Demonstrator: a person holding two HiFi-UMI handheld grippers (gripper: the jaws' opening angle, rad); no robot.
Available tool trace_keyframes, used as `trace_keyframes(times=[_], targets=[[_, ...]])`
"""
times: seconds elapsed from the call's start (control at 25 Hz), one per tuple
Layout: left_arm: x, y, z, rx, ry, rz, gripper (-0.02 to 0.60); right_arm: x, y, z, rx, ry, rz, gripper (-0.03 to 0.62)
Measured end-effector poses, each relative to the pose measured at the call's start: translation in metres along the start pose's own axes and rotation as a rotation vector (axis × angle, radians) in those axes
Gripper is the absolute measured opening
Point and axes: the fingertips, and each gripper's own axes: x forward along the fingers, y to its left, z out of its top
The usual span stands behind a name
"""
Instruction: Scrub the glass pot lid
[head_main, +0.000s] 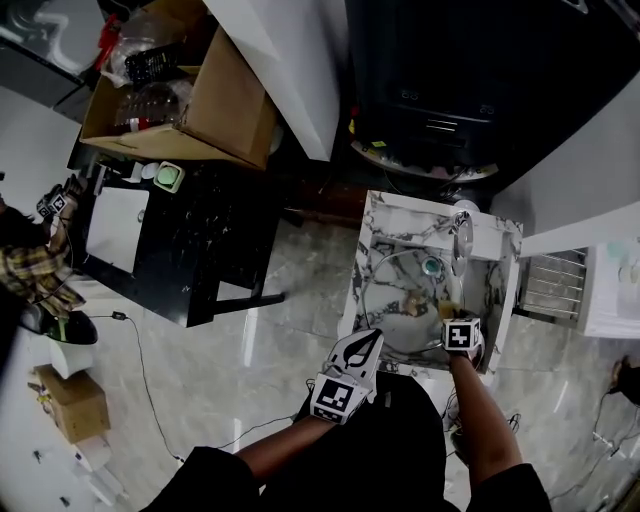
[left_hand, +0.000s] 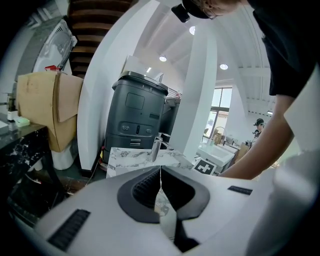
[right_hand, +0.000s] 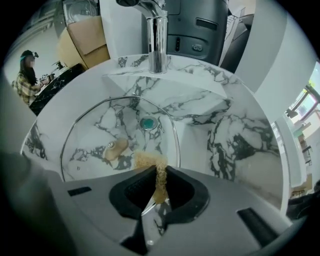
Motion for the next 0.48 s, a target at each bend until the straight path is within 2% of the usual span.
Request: trace_keyframes(times=[0.2,0.48], targets=[[-0.002,0.002,-0.001,-0.017,-0.025,0.004,0.018,-0.005,0.007,-0.007,-0.056,0.034,0.001,0.063],[-0.011,0.012,-0.011,-0.009,0.005,0.022,0.018,-0.004,0.023,-0.013,-0.096,0.065,0.033,0.063]])
